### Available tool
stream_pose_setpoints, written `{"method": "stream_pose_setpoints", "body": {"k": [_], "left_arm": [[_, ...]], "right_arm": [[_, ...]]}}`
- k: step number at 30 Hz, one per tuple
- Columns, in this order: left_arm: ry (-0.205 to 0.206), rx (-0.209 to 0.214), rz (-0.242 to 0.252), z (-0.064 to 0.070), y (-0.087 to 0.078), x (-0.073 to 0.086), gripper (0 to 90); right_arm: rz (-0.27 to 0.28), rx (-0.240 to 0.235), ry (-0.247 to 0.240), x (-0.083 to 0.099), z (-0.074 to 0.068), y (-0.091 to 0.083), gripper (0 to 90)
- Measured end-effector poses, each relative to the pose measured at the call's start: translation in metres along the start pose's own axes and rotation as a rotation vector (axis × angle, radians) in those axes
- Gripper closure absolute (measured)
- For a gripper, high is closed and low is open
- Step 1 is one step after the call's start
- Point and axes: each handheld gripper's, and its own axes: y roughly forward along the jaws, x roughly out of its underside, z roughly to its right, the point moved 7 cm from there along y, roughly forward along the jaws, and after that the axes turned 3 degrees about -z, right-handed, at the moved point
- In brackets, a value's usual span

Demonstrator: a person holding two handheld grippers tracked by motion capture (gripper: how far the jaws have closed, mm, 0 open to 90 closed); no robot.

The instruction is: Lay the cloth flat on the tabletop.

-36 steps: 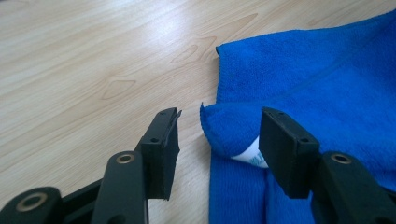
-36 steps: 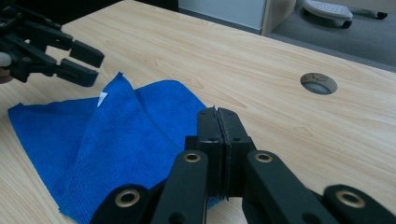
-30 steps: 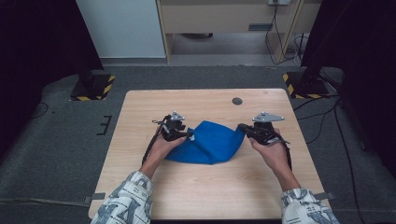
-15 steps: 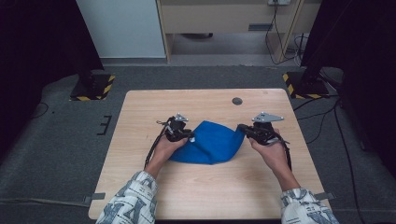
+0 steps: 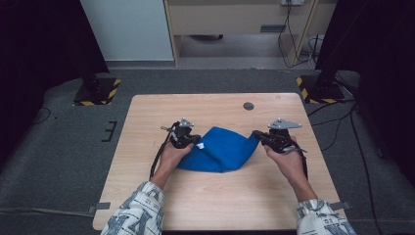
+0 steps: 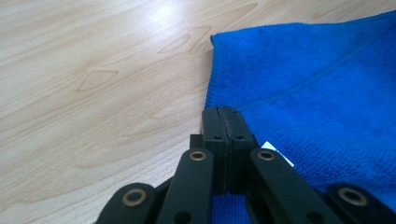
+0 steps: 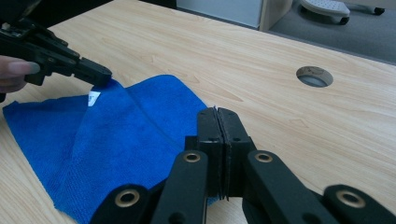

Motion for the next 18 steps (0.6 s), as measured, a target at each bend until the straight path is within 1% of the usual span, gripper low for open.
{"method": "stream_pose_setpoints", "body": {"k": [2, 4, 5, 7, 8, 9, 10, 11, 14, 15, 16, 18], "left_arm": [[0.002, 0.001, 0.007, 0.001, -0.002, -0.001, 89.9], [0.005, 0.004, 0.018, 0.003, -0.008, -0.002, 90.0], [0.013, 0.006, 0.021, 0.004, -0.011, -0.003, 90.0], [0.016, 0.006, 0.038, 0.006, -0.017, -0.005, 90.0], [0.021, 0.005, 0.051, 0.007, -0.023, -0.007, 90.0], [0.021, 0.005, 0.051, 0.007, -0.023, -0.007, 90.0], [0.027, 0.003, 0.067, 0.009, -0.032, -0.01, 90.0], [0.027, 0.003, 0.067, 0.009, -0.032, -0.01, 90.0], [0.026, -0.003, 0.092, 0.009, -0.045, -0.013, 90.0], [0.031, -0.005, 0.108, 0.011, -0.054, -0.016, 90.0], [0.031, -0.005, 0.108, 0.011, -0.054, -0.016, 90.0], [0.034, -0.005, 0.125, 0.013, -0.062, -0.019, 90.0]], "right_arm": [[0.004, 0.0, 0.004, -0.001, 0.0, -0.001, 89.2], [0.009, 0.005, 0.001, -0.001, 0.001, -0.003, 89.2], [0.012, 0.007, -0.001, -0.002, 0.002, -0.004, 89.1], [0.021, 0.013, 0.003, -0.003, 0.004, -0.009, 89.2], [0.025, 0.015, 0.005, -0.003, 0.005, -0.01, 89.3], [0.025, 0.015, 0.005, -0.003, 0.005, -0.01, 89.3], [0.032, 0.02, 0.008, -0.005, 0.006, -0.013, 89.3], [0.035, 0.02, 0.011, -0.006, 0.007, -0.015, 89.3], [0.047, 0.02, 0.014, -0.009, 0.007, -0.017, 89.2], [0.058, 0.019, 0.02, -0.012, 0.006, -0.019, 89.3], [0.058, 0.019, 0.02, -0.012, 0.006, -0.019, 89.3], [0.072, 0.018, 0.017, -0.017, 0.004, -0.022, 89.3]]}}
